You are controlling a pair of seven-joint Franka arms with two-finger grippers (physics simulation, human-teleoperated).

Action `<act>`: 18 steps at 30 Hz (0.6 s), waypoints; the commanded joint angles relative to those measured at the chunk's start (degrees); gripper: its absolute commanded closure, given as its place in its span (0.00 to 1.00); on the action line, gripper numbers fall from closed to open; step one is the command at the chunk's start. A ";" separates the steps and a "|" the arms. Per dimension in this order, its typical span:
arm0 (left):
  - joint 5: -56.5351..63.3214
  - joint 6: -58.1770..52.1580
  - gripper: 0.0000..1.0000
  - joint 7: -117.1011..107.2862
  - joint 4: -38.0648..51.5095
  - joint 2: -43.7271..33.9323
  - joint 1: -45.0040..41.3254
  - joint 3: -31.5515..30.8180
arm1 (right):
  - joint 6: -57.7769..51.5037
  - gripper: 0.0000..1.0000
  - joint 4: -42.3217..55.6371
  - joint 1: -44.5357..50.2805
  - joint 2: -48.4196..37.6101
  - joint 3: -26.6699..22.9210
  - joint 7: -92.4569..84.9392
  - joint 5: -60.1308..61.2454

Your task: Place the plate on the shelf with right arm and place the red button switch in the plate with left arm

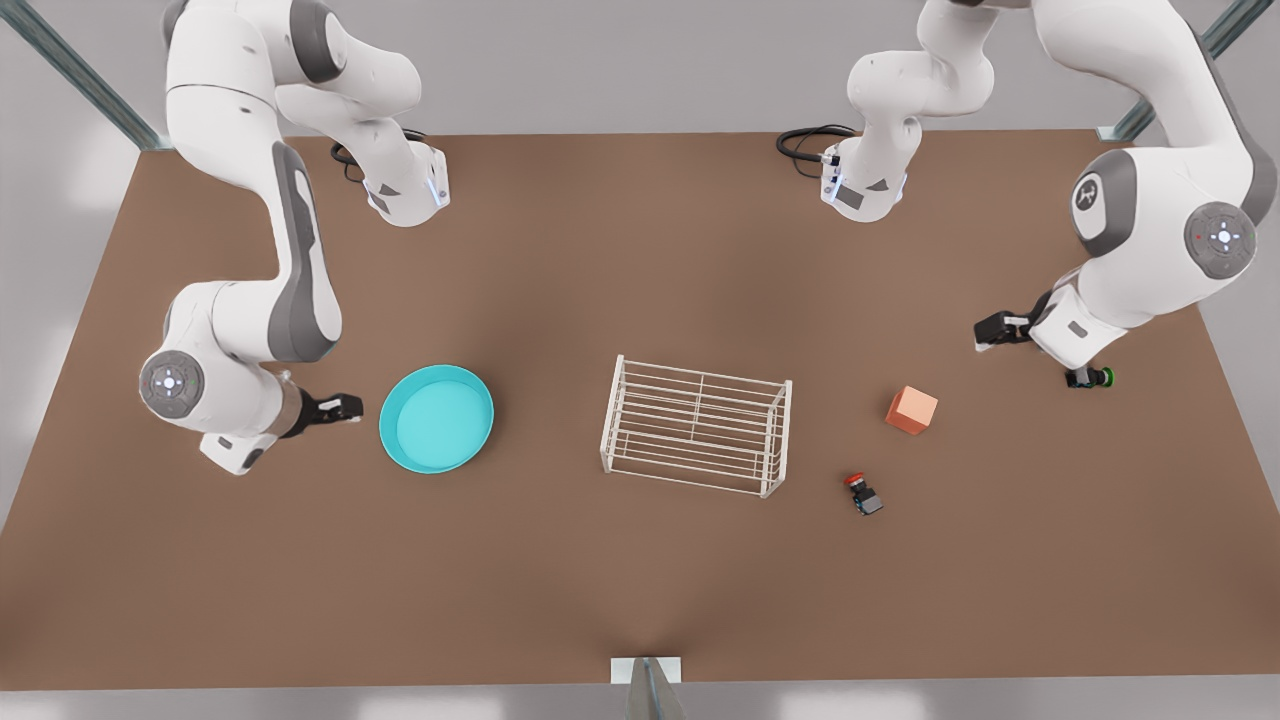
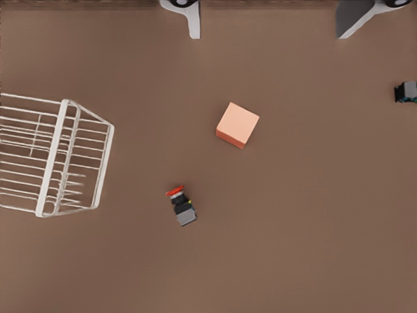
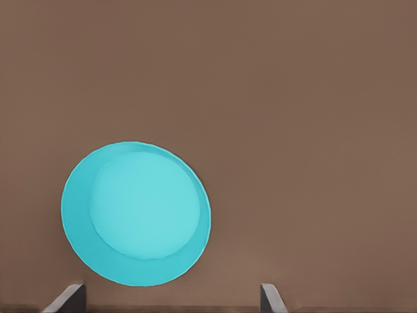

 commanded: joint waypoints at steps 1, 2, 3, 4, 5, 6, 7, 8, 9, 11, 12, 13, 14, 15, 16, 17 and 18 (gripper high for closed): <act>-0.27 -7.09 0.00 1.74 -0.26 -0.34 -0.79 -0.06 | 4.94 0.00 -3.19 -0.13 -0.84 -0.08 -0.53 1.03; -1.24 -8.24 0.00 -1.07 -0.35 -1.66 -0.79 -0.23 | 8.98 0.00 -6.09 -0.13 -1.45 -0.08 -0.44 1.12; -0.71 -9.11 0.00 -3.62 -0.09 -2.19 -1.41 -0.85 | 9.69 0.00 -6.44 -0.30 -1.01 -0.08 -0.44 2.87; -0.27 -10.69 0.00 -3.71 1.06 -2.63 -1.32 -0.94 | 9.69 0.00 -6.88 -0.39 -0.58 -0.08 -0.53 4.28; -0.36 -8.78 0.00 -3.45 0.53 -2.28 -0.80 -0.50 | 9.60 0.00 -7.23 -0.92 0.48 -0.17 -0.71 6.04; -1.76 -5.16 0.00 -3.10 0.27 -0.87 2.36 0.56 | 9.69 0.00 -7.23 -2.15 1.97 -0.17 -1.41 7.53; -1.15 -4.63 0.00 -2.75 0.35 0.88 2.90 0.47 | 11.09 0.00 -7.23 -2.15 2.59 -0.17 -0.88 9.03; -1.32 -4.72 0.00 -2.92 1.67 0.80 3.16 0.82 | 12.24 0.00 -7.23 -2.24 3.29 -0.17 -0.62 9.12; -0.71 -5.16 0.00 -3.27 1.76 -0.17 3.16 0.73 | 12.24 0.00 -7.15 -2.41 3.82 -0.17 -0.44 10.43; 1.49 -10.43 0.00 -6.17 0.80 -1.49 3.16 0.64 | 12.24 0.00 -7.15 -2.59 5.93 -0.25 0.17 13.59; 1.14 -10.43 0.00 -7.14 0.35 -1.66 3.16 0.73 | 12.24 0.00 -7.15 -2.59 6.63 -0.17 0.26 14.83; 0.70 -9.99 0.00 -6.44 0.62 -1.66 3.16 0.64 | 11.80 0.00 -7.23 -2.50 7.42 -0.17 0.17 15.18; -0.09 -9.82 0.00 -6.44 0.36 -1.57 3.07 0.47 | 11.36 0.00 -7.23 -2.59 8.04 -0.17 0.35 15.18; -0.27 -9.91 0.00 -6.44 0.18 -1.57 3.07 0.64 | 11.27 0.00 -7.67 -2.94 8.48 -0.17 0.26 15.09; -0.27 -9.91 0.00 -6.61 -0.08 -1.49 3.07 0.64 | 11.27 0.00 -7.67 -3.29 9.27 -0.17 0.17 15.09; -0.27 -9.82 0.00 -6.79 -0.52 -1.57 3.07 0.73 | 11.71 0.00 -7.59 -3.47 10.24 -0.17 0.00 15.18; -0.18 -9.64 0.00 -6.88 -0.52 -1.57 3.07 0.64 | 11.97 0.00 -7.59 -4.08 10.94 -0.17 -0.09 15.09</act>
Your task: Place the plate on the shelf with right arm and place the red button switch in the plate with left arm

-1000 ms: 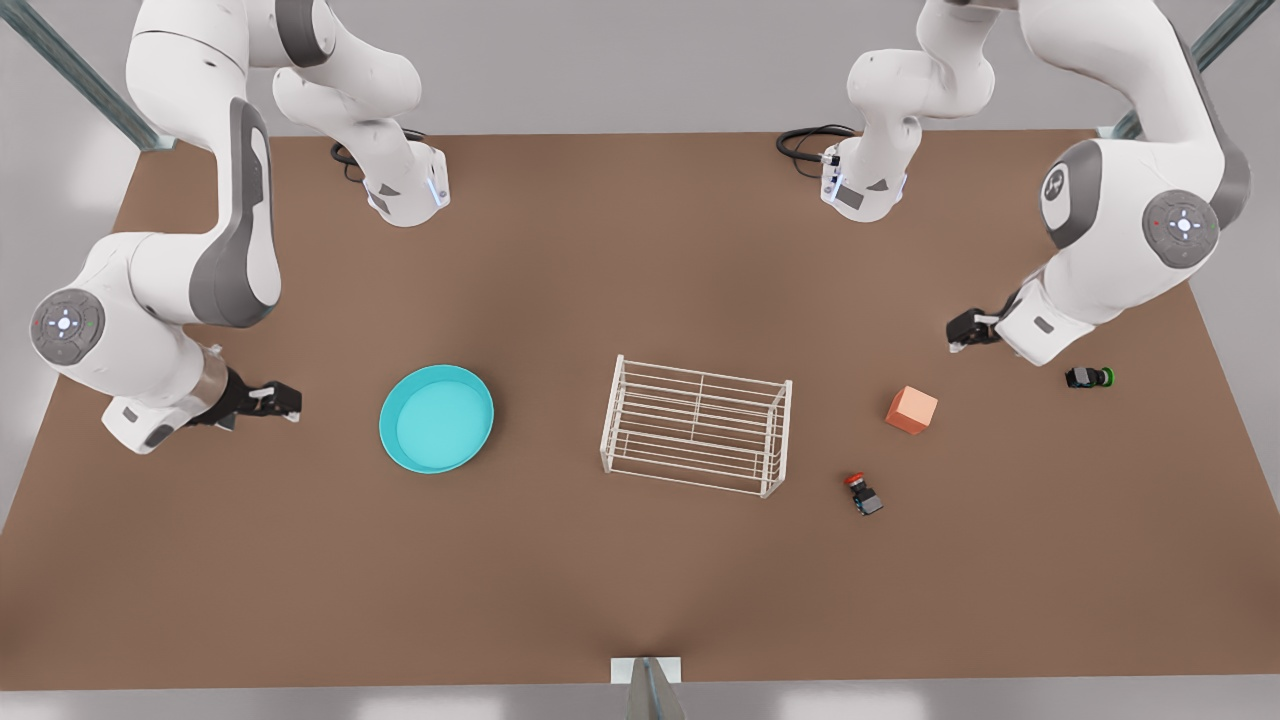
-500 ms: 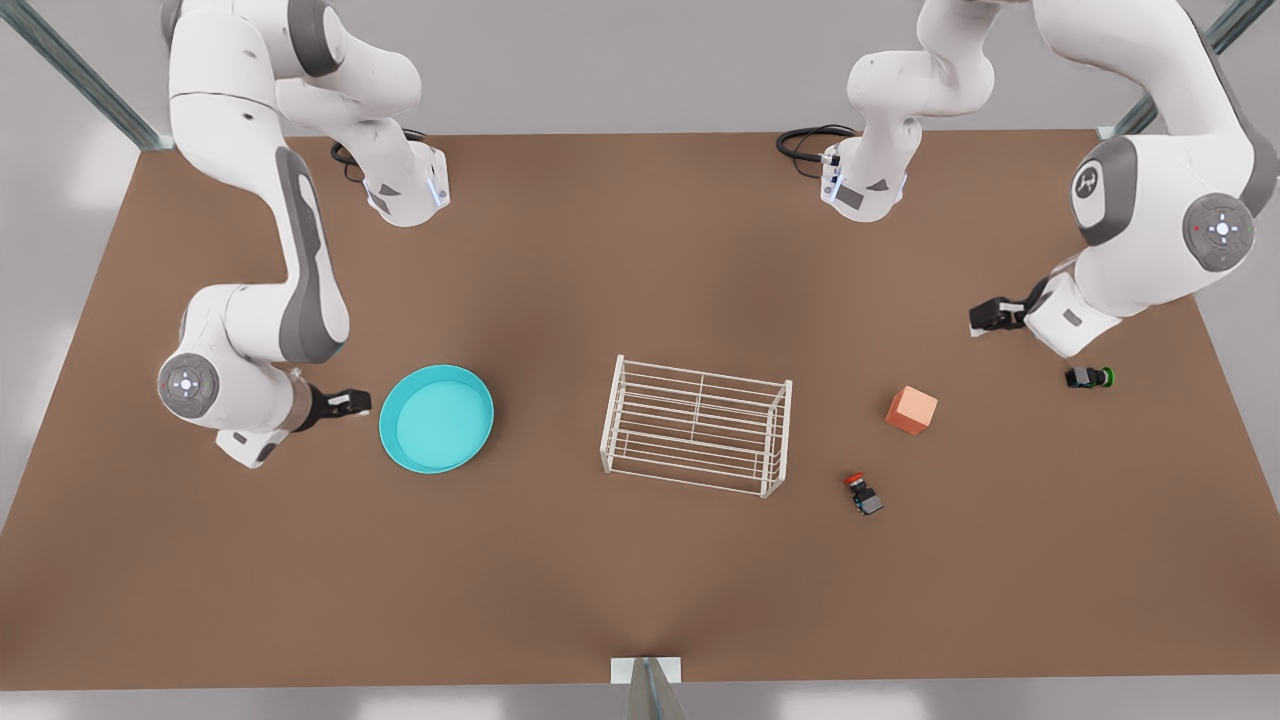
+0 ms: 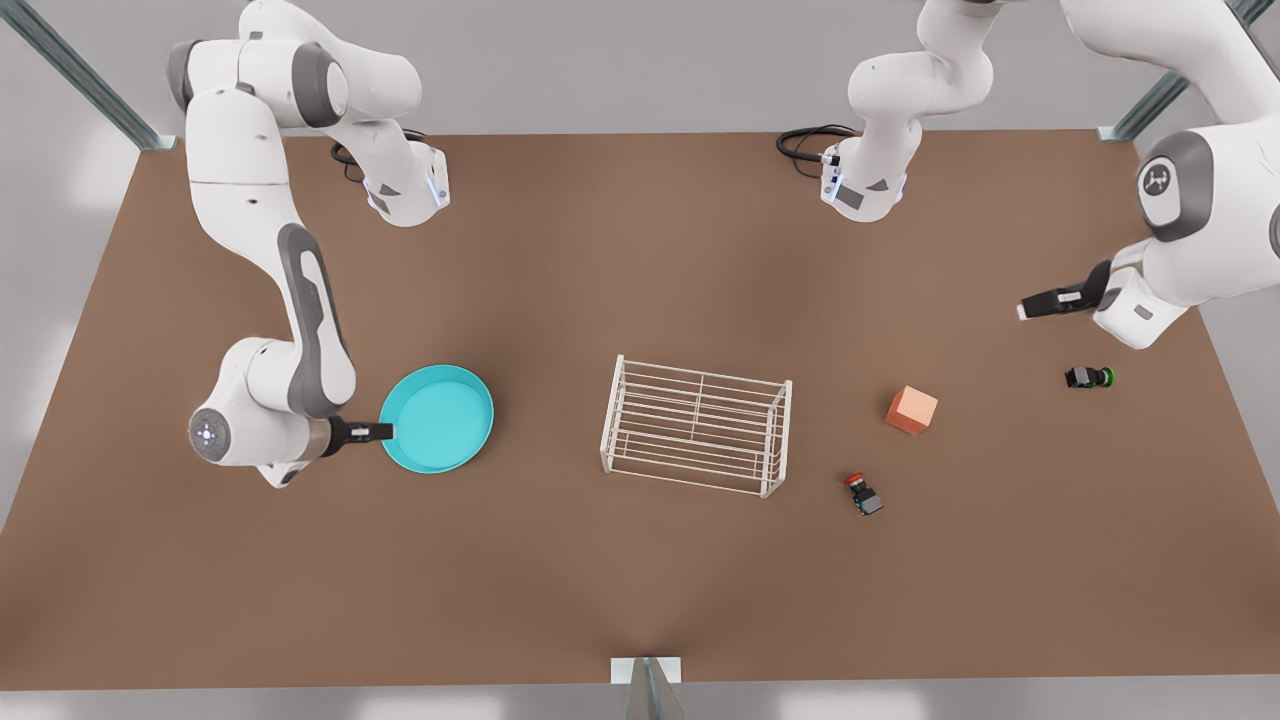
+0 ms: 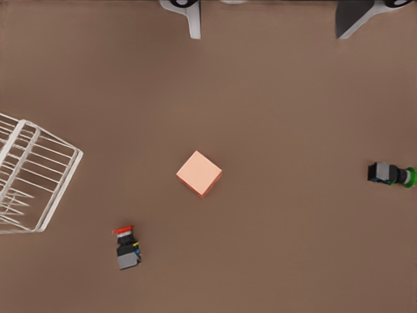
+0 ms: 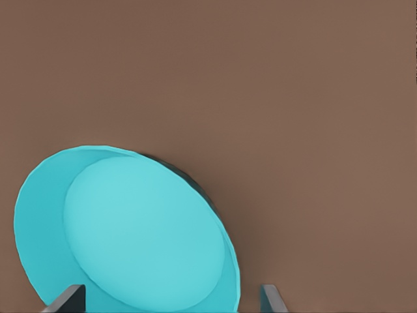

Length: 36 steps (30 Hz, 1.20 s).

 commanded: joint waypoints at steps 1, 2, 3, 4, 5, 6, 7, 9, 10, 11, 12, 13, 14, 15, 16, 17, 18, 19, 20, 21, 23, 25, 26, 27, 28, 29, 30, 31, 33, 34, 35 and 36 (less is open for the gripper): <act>0.13 -0.57 0.00 -3.67 -0.02 -0.13 -4.67 -0.17 | 0.96 0.00 0.03 -0.60 1.15 0.00 -0.29 0.76; -0.22 -0.66 0.00 -3.67 0.07 -0.22 -5.11 -0.44 | 1.14 0.01 0.12 -1.22 1.50 0.00 -0.38 0.76; 0.31 -0.83 0.00 -3.85 0.68 0.04 -5.37 -1.93 | 1.14 0.02 0.21 -1.31 2.38 0.00 -0.38 0.85; -0.13 -2.85 0.00 -3.85 1.21 -0.04 -5.37 -1.93 | 1.14 0.05 0.21 -1.31 2.99 0.00 -0.29 0.85; -0.22 -5.22 0.00 -4.02 2.61 -0.04 -5.37 -2.11 | 1.14 0.07 0.21 -1.31 3.78 0.00 -0.29 0.85; -0.31 -9.70 0.00 -4.46 3.41 -0.22 -5.37 -2.11 | 1.22 0.07 0.21 -1.22 4.31 0.00 -0.29 0.85; -0.40 -11.73 0.00 -5.60 2.71 -1.09 -5.37 -2.20 | 1.23 0.08 0.21 -1.22 4.93 0.00 -0.38 1.55; -2.59 -11.91 0.00 -10.52 1.12 -2.59 -5.37 -3.25 | 1.31 0.09 -0.05 -1.22 5.01 0.08 -0.38 1.55; -2.68 -11.12 0.00 -10.53 0.16 -2.86 -5.37 -3.16 | 2.36 0.10 -1.10 -1.13 4.84 0.08 -0.47 1.55; -2.59 -8.22 0.00 -10.44 -0.11 -2.77 -5.37 -3.08 | 3.60 0.10 -1.81 -0.96 4.84 0.08 -1.35 1.55; -2.16 -5.15 0.00 -10.44 -0.02 -2.68 -5.28 -2.99 | 3.69 0.10 -1.90 -1.13 4.93 0.08 -1.44 1.55; -2.07 -3.21 0.00 -10.35 -0.02 -2.42 -5.28 -2.99 | 3.69 0.11 -2.16 -1.22 4.93 0.08 -1.70 1.55; -1.98 -2.24 0.00 -10.35 0.07 -1.98 -5.28 -2.99 | 3.69 0.11 -2.60 -1.22 4.84 0.08 -2.23 1.55; -1.19 -1.01 0.00 -10.26 0.07 -1.80 -5.11 -2.90 | 3.69 0.12 -2.78 -1.22 4.84 0.08 -2.40 1.55; -1.10 -0.31 0.00 -10.26 -0.02 -1.71 -5.11 -2.90 | 4.38 0.14 -3.13 -1.22 4.84 0.08 -2.49 1.55; -1.01 0.31 0.00 -10.26 0.07 -1.54 -5.11 -2.90 | 4.92 0.15 -3.48 -1.22 4.93 0.08 -2.49 1.55; -1.01 0.83 0.00 -10.26 -0.11 -1.63 -4.93 -2.90 | 4.92 0.17 -3.48 -1.22 5.02 0.08 -2.49 1.55; -1.01 0.92 0.00 -10.53 -0.02 -1.54 -4.93 -2.90 | 5.00 0.22 -3.48 -1.22 5.28 0.08 -2.49 1.55; -0.05 0.92 0.00 -10.61 -0.11 -1.45 -4.93 -2.90 | 5.00 0.24 -3.48 -1.22 5.37 0.08 -2.49 1.55; 0.13 0.92 0.00 -10.61 -0.11 -1.45 -4.84 -2.90 | 5.00 0.26 -3.57 -1.22 5.54 0.17 -2.49 1.55; 0.13 0.92 0.00 -10.61 -0.02 -1.45 -4.84 -2.81 | 5.09 0.27 -3.48 -1.22 6.16 0.17 -2.58 1.55; 0.13 0.66 0.00 -10.61 -0.02 -1.54 -4.84 -2.81 | 6.06 0.29 -3.57 -0.96 6.51 0.79 -2.84 1.64; 0.13 0.40 0.00 -10.61 -0.11 -1.54 -4.84 -2.72 | 6.15 0.32 -3.57 -0.96 6.60 1.05 -2.84 1.72; 0.13 0.40 0.00 -10.61 -0.11 -1.54 -4.84 -2.72 | 6.15 0.34 -3.83 -0.87 6.60 1.31 -2.84 1.72; 0.13 0.31 0.00 -10.61 -0.11 -1.54 -4.84 -2.72 | 5.97 0.43 -3.92 -0.87 6.51 1.58 -2.76 1.72; 0.13 0.31 0.00 -10.70 -0.11 -1.54 -4.84 -2.81 | 5.88 0.48 -3.92 -0.87 6.51 1.67 -2.84 1.72; 0.13 0.31 0.00 -10.61 -0.20 -1.54 -4.84 -2.81 | 5.62 0.55 -3.83 -0.96 6.51 1.67 -2.84 1.72; 0.22 0.40 0.00 -10.53 -0.02 -1.19 -4.84 -2.81 | 5.27 0.60 -3.83 -1.22 6.33 1.67 -3.98 1.72; 0.22 0.31 0.00 -10.61 -0.28 -0.75 -4.58 -2.72 | 5.00 0.60 -3.83 -1.57 6.16 1.67 -4.51 1.64; 0.13 0.13 0.00 -10.70 -0.28 -0.75 -4.58 -2.72 | 4.92 0.63 -3.83 -1.66 6.07 1.67 -4.51 1.64; 0.04 -0.75 0.00 -10.79 -0.64 -0.75 -4.58 -2.81 | 4.92 0.66 -3.83 -1.66 6.07 1.67 -4.51 1.64; 0.13 -0.66 0.00 -11.05 -0.82 -0.75 -4.67 -2.98 | 4.92 0.68 -3.83 -1.57 6.07 1.67 -4.51 1.64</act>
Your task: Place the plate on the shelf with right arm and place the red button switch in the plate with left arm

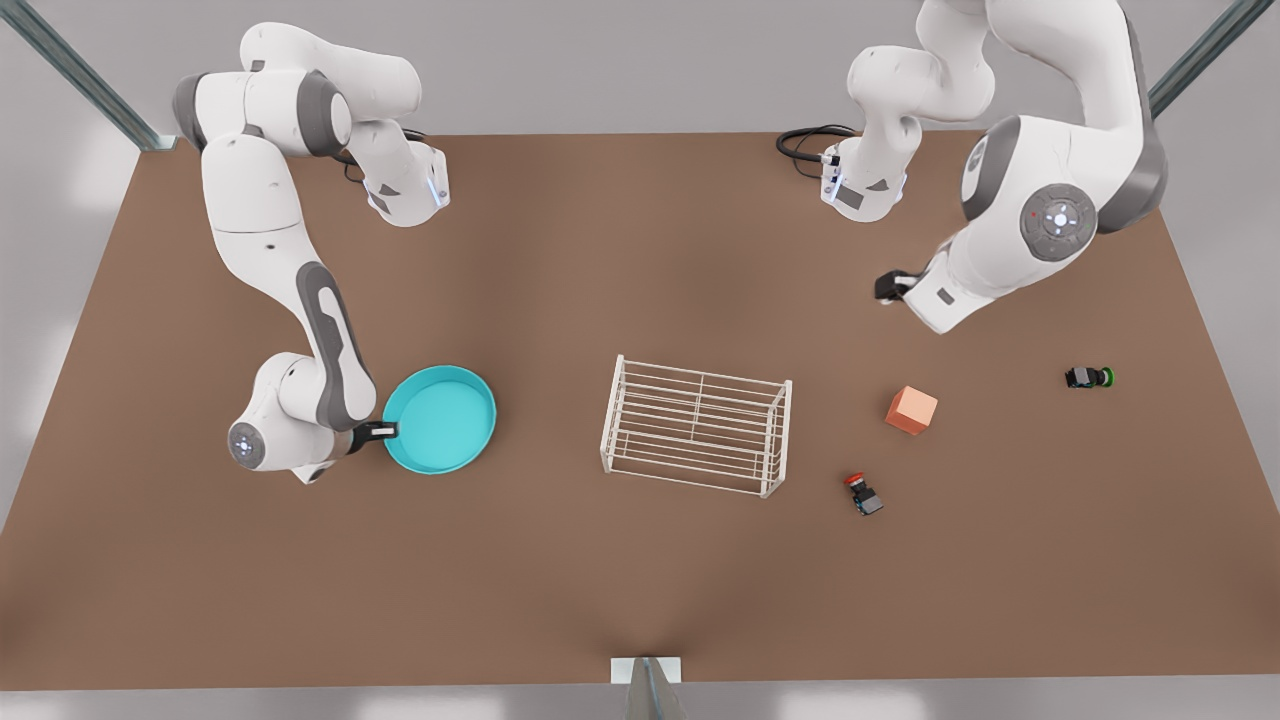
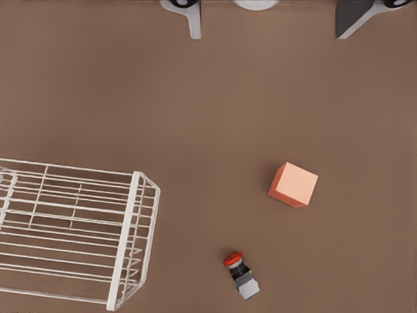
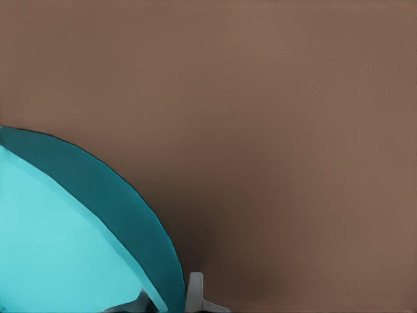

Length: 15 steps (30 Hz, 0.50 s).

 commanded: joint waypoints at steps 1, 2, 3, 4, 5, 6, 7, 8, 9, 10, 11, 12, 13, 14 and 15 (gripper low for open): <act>0.06 -0.48 0.00 -2.29 0.27 0.12 13.52 -0.14 | -0.23 0.68 0.02 0.04 -0.02 0.00 -2.21 0.01; 0.23 -0.04 0.00 -2.29 0.36 0.21 13.43 -0.23 | -0.23 0.68 0.02 0.04 -0.11 0.00 -2.39 0.01; 0.23 0.05 0.00 -2.29 0.45 0.21 13.43 -0.23 | -0.23 0.70 0.02 0.04 -0.02 0.00 -2.48 0.01; 0.58 0.14 0.00 -2.29 0.45 0.21 13.43 -0.23 | -0.23 0.72 0.02 0.04 -0.02 0.00 -2.48 0.01; 0.85 0.14 0.00 -2.29 0.45 0.21 13.35 -0.23 | -0.23 0.75 0.02 0.04 -0.02 0.00 -2.48 0.01; 1.11 0.14 0.00 -2.29 0.62 0.21 13.26 -0.32 | -0.32 0.75 0.02 0.12 -0.11 0.00 -2.39 0.01; 1.11 0.14 0.00 -2.29 0.62 0.21 13.26 -0.32 | -1.11 0.76 0.02 0.12 -0.37 0.00 -2.39 0.01; 1.11 0.14 0.00 -2.29 0.62 0.21 13.26 -0.32 | -2.60 0.77 0.02 0.12 -1.08 0.09 -2.30 0.10; 1.11 0.14 0.00 -2.38 0.62 0.21 13.26 -0.41 | -3.83 0.77 0.02 0.12 -1.69 0.26 -2.04 0.10; 1.11 0.14 0.00 -2.38 0.62 0.21 13.26 -0.41 | -4.36 0.77 0.02 0.12 -2.13 0.27 -1.86 0.10; 1.02 0.14 0.00 -2.38 0.62 0.21 13.26 -0.41 | -5.50 0.77 0.02 0.12 -2.83 0.44 -1.78 0.19; 1.11 0.14 0.00 -2.38 0.62 0.21 13.26 -0.41 | -7.00 0.77 0.02 0.12 -3.62 0.53 -1.69 1.15; 1.11 0.14 0.00 -2.29 0.62 0.29 13.26 -0.41 | -7.70 0.77 0.11 0.12 -4.15 0.53 -1.60 1.25; 1.02 0.14 0.00 -2.20 0.62 0.38 13.43 -0.23 | -8.75 0.77 0.11 0.12 -4.85 0.53 -1.60 1.33; 1.11 0.05 0.00 -2.29 2.38 1.35 13.35 -0.32 | -10.07 0.77 0.11 0.21 -6.00 0.62 -1.51 1.42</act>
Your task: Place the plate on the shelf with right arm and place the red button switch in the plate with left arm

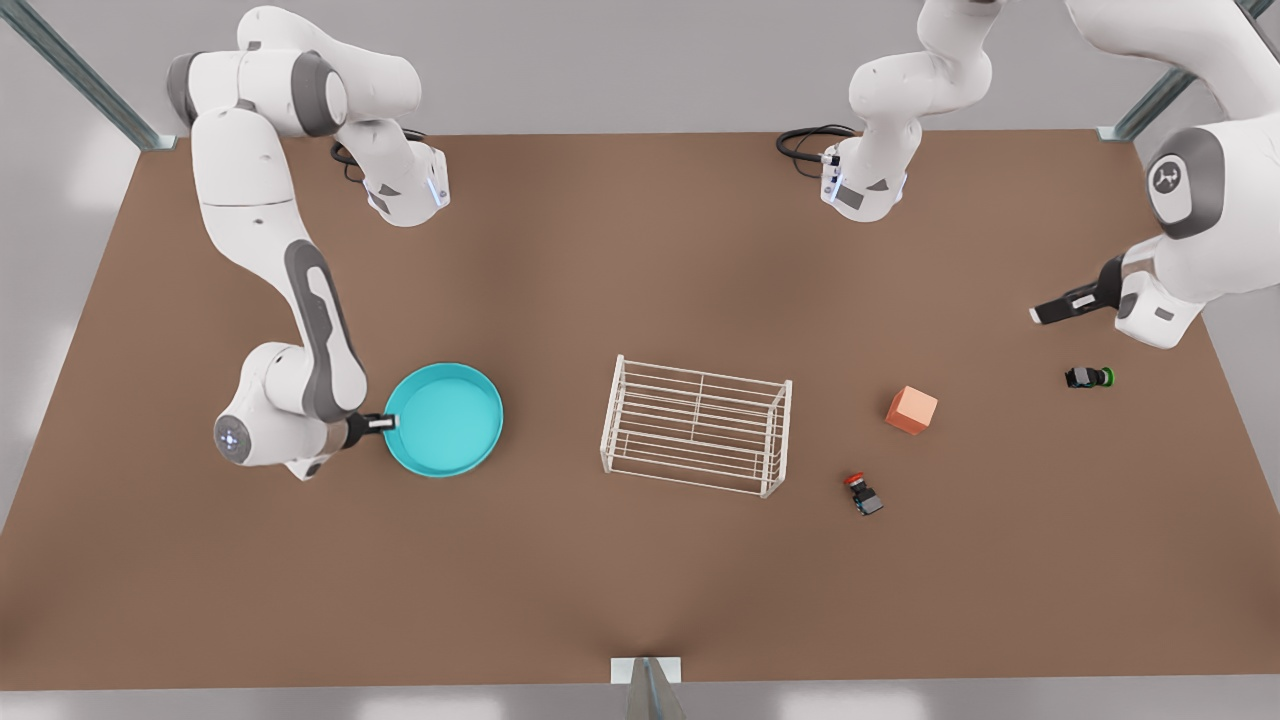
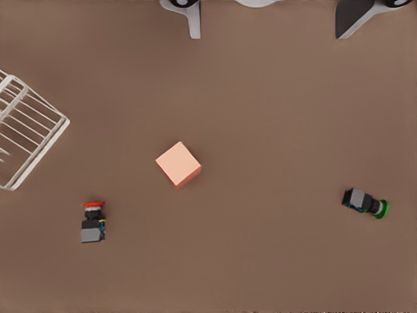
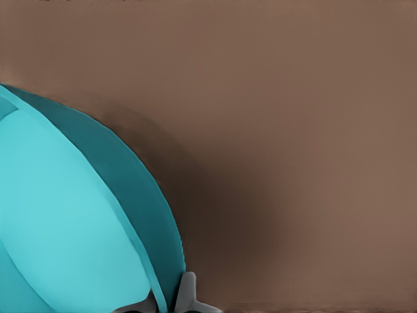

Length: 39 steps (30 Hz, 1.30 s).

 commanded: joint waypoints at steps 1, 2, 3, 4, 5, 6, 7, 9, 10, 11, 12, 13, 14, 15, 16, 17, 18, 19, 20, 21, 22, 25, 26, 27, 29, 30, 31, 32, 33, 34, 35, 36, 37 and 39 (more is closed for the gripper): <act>0.08 -0.09 0.00 -1.07 0.94 0.55 -9.49 -0.05 | -5.50 0.77 0.17 0.04 -1.38 0.07 -0.27 0.83; 0.08 -0.09 0.00 -0.90 0.94 0.46 -9.49 -0.05 | -5.94 0.77 0.17 0.21 -2.44 0.16 -0.27 0.83; 0.08 -0.26 0.00 -0.98 0.94 0.46 -9.49 -0.05 | -7.61 0.77 0.26 0.30 -4.11 0.51 -0.18 0.91; 0.08 -0.44 0.00 -0.98 0.94 0.38 -9.40 0.04 | -7.96 0.77 0.43 0.30 -6.21 2.00 0.08 0.91; -0.01 -0.53 0.00 -0.98 0.85 0.29 -9.40 0.04 | -8.93 0.77 0.61 0.30 -8.24 2.62 0.35 0.91; -0.01 -0.53 0.00 -1.07 0.85 0.20 -9.40 -0.05 | -9.19 0.78 0.78 0.83 -9.82 3.85 1.05 1.09; -0.01 -0.61 0.00 -1.07 0.76 0.11 -9.40 -0.05 | -10.25 0.78 0.96 0.92 -10.61 4.46 1.66 2.14; -0.10 -0.53 0.00 -1.86 0.85 0.20 -9.49 -0.05 | -12.18 0.78 2.01 1.01 -12.10 6.22 3.07 2.32; -0.01 -0.53 0.00 -2.21 0.85 0.20 -9.49 -0.05 | -13.41 0.78 3.33 1.01 -12.72 7.71 3.86 4.60; -0.19 -0.35 0.00 -2.13 0.85 0.11 -9.49 -0.05 | -13.68 0.78 4.12 1.01 -12.98 9.73 6.76 4.60; -0.54 -0.09 0.00 -2.65 0.85 -0.06 -9.49 -0.22 | -13.68 0.78 4.91 1.01 -13.16 11.75 10.18 4.60; 2.26 0.96 0.00 -11.23 0.23 0.29 -9.75 -3.20 | -13.68 0.78 6.41 1.97 -13.16 12.90 13.69 4.60; 2.02 2.63 0.00 -12.58 0.23 0.64 -9.06 -4.36 | -13.50 0.78 7.64 4.43 -12.90 12.90 17.30 4.69; -1.15 5.26 0.00 -16.87 -2.48 0.03 -7.12 -4.01 | -13.06 0.78 8.69 7.15 -12.55 12.90 21.08 4.78; 0.25 7.64 0.00 -24.17 -3.11 0.72 -7.38 -4.36 | -12.45 0.78 9.83 9.61 -12.02 12.81 24.95 5.56; 0.69 8.53 0.00 -26.38 -3.11 2.48 -7.03 -4.18 | -11.92 0.78 10.97 11.19 -10.62 12.90 26.62 6.80; 0.78 10.62 0.00 -26.47 -3.11 5.37 -5.01 -4.09 | -9.99 0.78 11.33 13.04 -10.26 12.81 29.35 7.33; 2.44 14.05 0.00 -29.61 -0.84 10.73 -5.36 -4.09 | -9.28 0.78 13.26 14.36 -8.60 12.81 31.63 8.03; 4.65 15.38 0.00 -36.92 4.00 16.01 -7.82 -4.27 | -8.14 0.78 15.63 15.86 -6.57 12.73 34.36 9.79; 4.21 21.60 0.00 -41.23 3.75 19.26 -7.21 -4.09 | -7.70 0.78 18.36 17.00 -4.46 12.46 36.20 10.85; 4.47 27.68 0.00 -48.08 2.25 21.29 -6.50 -4.09 | -5.59 0.78 19.50 17.97 -3.14 12.46 37.70 11.11; 7.28 28.12 0.00 -56.78 12.79 32.18 -8.96 -4.18 | -0.41 0.78 23.98 19.02 0.55 12.37 40.78 12.16; 7.28 28.65 0.00 -59.94 13.15 33.07 -9.49 -4.27 | -0.23 0.78 25.12 19.02 1.25 12.37 41.56 12.16; 7.28 31.46 0.00 -63.47 13.33 34.39 -13.00 -4.27 | 1.00 0.78 26.27 19.64 2.22 12.29 42.18 12.08; 7.11 35.07 0.00 -63.56 13.50 35.53 -15.11 -4.44 | 2.14 0.78 28.12 22.01 4.24 10.35 42.71 12.16; 7.11 35.95 0.00 -63.56 13.50 35.88 -16.34 -4.44 | 2.93 0.78 29.52 22.80 5.73 9.91 43.59 12.60; 7.37 35.86 0.00 -63.39 13.07 35.88 -17.22 -4.53 | 3.02 0.78 30.75 24.55 7.31 8.34 44.12 12.69; 7.29 38.13 0.00 -63.47 12.54 35.97 -18.98 -4.44 | 3.11 0.78 30.76 26.93 8.11 6.05 44.21 12.69; 7.28 38.41 0.00 -63.39 12.54 35.97 -19.42 -4.44 | 3.11 0.78 30.76 27.55 8.72 6.13 44.12 12.60; 7.46 39.81 0.00 -63.30 12.45 36.59 -19.42 -4.44 | 3.11 0.78 30.67 28.86 9.08 5.34 44.12 12.60; 7.37 40.25 0.00 -62.95 12.54 37.46 -19.33 -4.44 | 3.11 0.78 30.49 29.04 9.08 5.34 44.12 12.34; 7.37 42.45 0.00 -61.63 12.54 37.99 -19.07 -4.44 | 3.11 0.78 30.23 29.74 9.08 4.38 44.03 12.16; 7.46 44.65 0.00 -57.68 12.10 38.87 -18.72 -4.27 | 3.11 0.77 30.14 31.68 9.43 1.83 43.94 12.34; 9.31 54.40 0.00 -49.23 4.36 38.70 -18.46 -4.27 | 3.11 0.76 30.05 31.94 9.51 1.83 44.03 12.43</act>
